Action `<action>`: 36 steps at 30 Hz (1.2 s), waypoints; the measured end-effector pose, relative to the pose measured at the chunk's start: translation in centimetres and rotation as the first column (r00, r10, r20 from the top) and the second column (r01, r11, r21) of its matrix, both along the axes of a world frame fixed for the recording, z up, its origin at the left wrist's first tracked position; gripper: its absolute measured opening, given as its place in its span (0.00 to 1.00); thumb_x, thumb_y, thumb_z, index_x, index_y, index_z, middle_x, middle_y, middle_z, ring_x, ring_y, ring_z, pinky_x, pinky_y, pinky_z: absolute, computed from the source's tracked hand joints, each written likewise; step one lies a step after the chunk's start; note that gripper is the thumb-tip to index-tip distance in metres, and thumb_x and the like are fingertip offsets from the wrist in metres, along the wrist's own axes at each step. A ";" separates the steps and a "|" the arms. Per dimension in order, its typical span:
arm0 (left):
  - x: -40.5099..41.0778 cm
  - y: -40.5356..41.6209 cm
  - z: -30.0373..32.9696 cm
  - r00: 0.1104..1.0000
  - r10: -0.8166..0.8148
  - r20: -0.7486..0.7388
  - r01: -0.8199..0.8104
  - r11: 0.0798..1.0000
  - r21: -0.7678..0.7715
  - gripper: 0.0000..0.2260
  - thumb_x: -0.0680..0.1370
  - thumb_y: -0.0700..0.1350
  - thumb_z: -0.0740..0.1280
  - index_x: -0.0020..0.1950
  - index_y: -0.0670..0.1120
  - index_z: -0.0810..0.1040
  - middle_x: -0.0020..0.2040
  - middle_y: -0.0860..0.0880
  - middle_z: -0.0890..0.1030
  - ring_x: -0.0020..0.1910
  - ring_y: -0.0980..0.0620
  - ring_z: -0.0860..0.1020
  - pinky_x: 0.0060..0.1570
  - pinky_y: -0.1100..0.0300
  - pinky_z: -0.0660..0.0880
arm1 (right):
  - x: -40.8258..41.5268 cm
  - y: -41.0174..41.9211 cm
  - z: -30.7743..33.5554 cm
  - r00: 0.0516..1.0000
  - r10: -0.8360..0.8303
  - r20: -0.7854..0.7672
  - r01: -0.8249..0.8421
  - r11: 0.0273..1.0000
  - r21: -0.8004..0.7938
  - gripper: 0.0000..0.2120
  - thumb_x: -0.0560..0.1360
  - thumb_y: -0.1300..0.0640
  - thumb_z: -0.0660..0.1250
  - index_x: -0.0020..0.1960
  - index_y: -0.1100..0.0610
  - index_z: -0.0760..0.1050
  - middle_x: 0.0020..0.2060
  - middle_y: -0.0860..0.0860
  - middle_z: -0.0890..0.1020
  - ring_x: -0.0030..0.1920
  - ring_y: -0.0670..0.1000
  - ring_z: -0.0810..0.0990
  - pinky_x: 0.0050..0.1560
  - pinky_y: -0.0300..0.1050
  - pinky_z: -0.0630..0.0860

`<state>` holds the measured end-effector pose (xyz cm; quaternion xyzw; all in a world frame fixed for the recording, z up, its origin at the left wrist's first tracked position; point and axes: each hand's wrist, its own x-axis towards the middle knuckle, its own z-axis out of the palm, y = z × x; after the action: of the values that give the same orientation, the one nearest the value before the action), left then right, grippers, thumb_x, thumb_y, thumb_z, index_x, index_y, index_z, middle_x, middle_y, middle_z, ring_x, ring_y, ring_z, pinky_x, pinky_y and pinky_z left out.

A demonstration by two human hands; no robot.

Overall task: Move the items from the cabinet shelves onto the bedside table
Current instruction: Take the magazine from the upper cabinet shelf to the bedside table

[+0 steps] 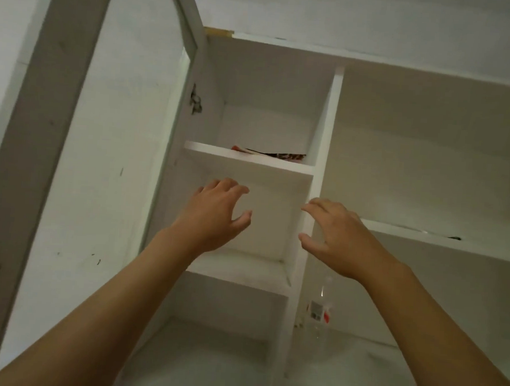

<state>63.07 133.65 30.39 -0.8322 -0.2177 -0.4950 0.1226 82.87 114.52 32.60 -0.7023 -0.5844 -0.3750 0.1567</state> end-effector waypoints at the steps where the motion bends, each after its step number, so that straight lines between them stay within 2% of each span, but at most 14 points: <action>1: 0.5 0.6 1.2 1.000 0.000 0.013 0.000 1.000 0.016 0.26 0.80 0.62 0.59 0.76 0.53 0.69 0.73 0.51 0.72 0.71 0.49 0.69 0.70 0.47 0.68 | 0.2 0.8 1.3 1.000 0.004 0.017 -0.005 1.000 0.016 0.31 0.80 0.39 0.62 0.81 0.49 0.63 0.79 0.48 0.66 0.77 0.50 0.62 0.76 0.54 0.61; 6: 2.2 3.5 6.7 0.997 -0.015 0.073 0.009 0.996 0.089 0.26 0.79 0.60 0.62 0.74 0.50 0.70 0.71 0.49 0.73 0.69 0.46 0.70 0.67 0.44 0.71 | 1.2 4.8 6.8 0.998 -0.012 0.061 0.008 0.998 0.064 0.32 0.80 0.40 0.62 0.80 0.50 0.64 0.78 0.48 0.66 0.77 0.51 0.63 0.76 0.55 0.62; 10: 3.9 6.0 10.3 0.996 0.026 0.086 -0.035 0.994 0.103 0.27 0.78 0.60 0.62 0.75 0.51 0.69 0.73 0.49 0.70 0.71 0.45 0.67 0.68 0.43 0.69 | 1.4 7.9 10.1 0.984 -0.054 0.168 0.047 0.998 0.046 0.31 0.79 0.46 0.65 0.79 0.52 0.65 0.77 0.50 0.67 0.75 0.53 0.66 0.75 0.54 0.64; 13: 5.4 7.9 12.3 0.995 0.079 0.063 -0.085 0.992 0.090 0.28 0.78 0.62 0.62 0.76 0.52 0.68 0.75 0.48 0.68 0.74 0.44 0.64 0.69 0.42 0.67 | 1.5 10.5 12.1 0.980 -0.053 0.192 0.049 0.998 0.028 0.31 0.77 0.49 0.67 0.79 0.53 0.65 0.75 0.52 0.70 0.73 0.55 0.69 0.73 0.54 0.67; 18: 7.4 11.2 14.3 0.997 0.074 0.036 -0.075 0.997 0.015 0.27 0.78 0.62 0.61 0.74 0.52 0.70 0.74 0.50 0.69 0.73 0.45 0.66 0.68 0.42 0.68 | 2.4 14.1 14.3 0.983 -0.096 0.158 0.098 0.995 -0.006 0.36 0.76 0.47 0.69 0.81 0.53 0.62 0.76 0.52 0.68 0.72 0.56 0.70 0.71 0.55 0.70; 20: 8.0 12.5 14.1 0.997 0.071 0.025 -0.071 0.997 -0.011 0.24 0.78 0.63 0.60 0.71 0.55 0.73 0.71 0.52 0.72 0.69 0.46 0.69 0.66 0.43 0.69 | 3.1 15.2 14.5 0.980 -0.118 0.159 0.124 0.992 -0.024 0.37 0.75 0.45 0.69 0.81 0.53 0.61 0.75 0.53 0.69 0.71 0.57 0.70 0.71 0.55 0.70; 22: 8.6 13.7 13.6 0.996 0.079 0.028 -0.079 0.997 0.004 0.21 0.79 0.65 0.57 0.65 0.58 0.77 0.63 0.53 0.76 0.61 0.47 0.74 0.62 0.45 0.70 | 4.1 16.2 14.1 0.978 -0.137 0.156 0.145 0.988 -0.043 0.38 0.75 0.44 0.69 0.80 0.52 0.61 0.74 0.53 0.70 0.70 0.57 0.72 0.70 0.56 0.71; 25: 9.1 14.5 13.3 0.994 0.049 0.099 -0.050 0.999 0.011 0.18 0.78 0.65 0.55 0.54 0.59 0.79 0.49 0.54 0.79 0.49 0.49 0.78 0.55 0.48 0.69 | 5.5 17.1 13.5 0.971 -0.149 0.185 0.155 0.988 -0.016 0.34 0.74 0.43 0.69 0.76 0.51 0.65 0.66 0.51 0.75 0.64 0.56 0.75 0.65 0.56 0.72; 27: 9.4 14.9 13.2 0.988 0.024 0.154 -0.030 0.999 0.036 0.17 0.78 0.65 0.55 0.51 0.59 0.80 0.44 0.55 0.78 0.45 0.50 0.78 0.53 0.49 0.69 | 6.1 17.6 13.2 0.968 -0.139 0.210 0.136 0.990 0.026 0.30 0.73 0.42 0.68 0.72 0.50 0.67 0.61 0.50 0.77 0.59 0.55 0.76 0.62 0.55 0.72; 32: 10.1 15.3 12.5 0.969 -0.024 0.244 0.005 0.997 0.078 0.18 0.78 0.65 0.54 0.48 0.58 0.80 0.41 0.56 0.77 0.42 0.52 0.75 0.52 0.51 0.66 | 6.6 18.1 13.2 0.968 -0.133 0.214 0.124 0.991 0.058 0.24 0.73 0.41 0.66 0.65 0.49 0.70 0.51 0.47 0.79 0.49 0.54 0.78 0.57 0.55 0.73; 36: 10.0 15.1 12.5 0.970 -0.040 0.239 0.026 0.998 0.060 0.16 0.79 0.64 0.55 0.50 0.59 0.80 0.41 0.56 0.77 0.42 0.52 0.75 0.53 0.51 0.65 | 6.4 17.8 13.2 0.972 -0.142 0.186 0.139 0.990 0.033 0.22 0.73 0.42 0.66 0.63 0.49 0.71 0.48 0.47 0.79 0.45 0.53 0.78 0.61 0.55 0.71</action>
<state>73.03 148.74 42.85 -0.7659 -0.2030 -0.5999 0.1107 89.23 132.37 45.81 -0.7018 -0.5417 -0.4555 0.0806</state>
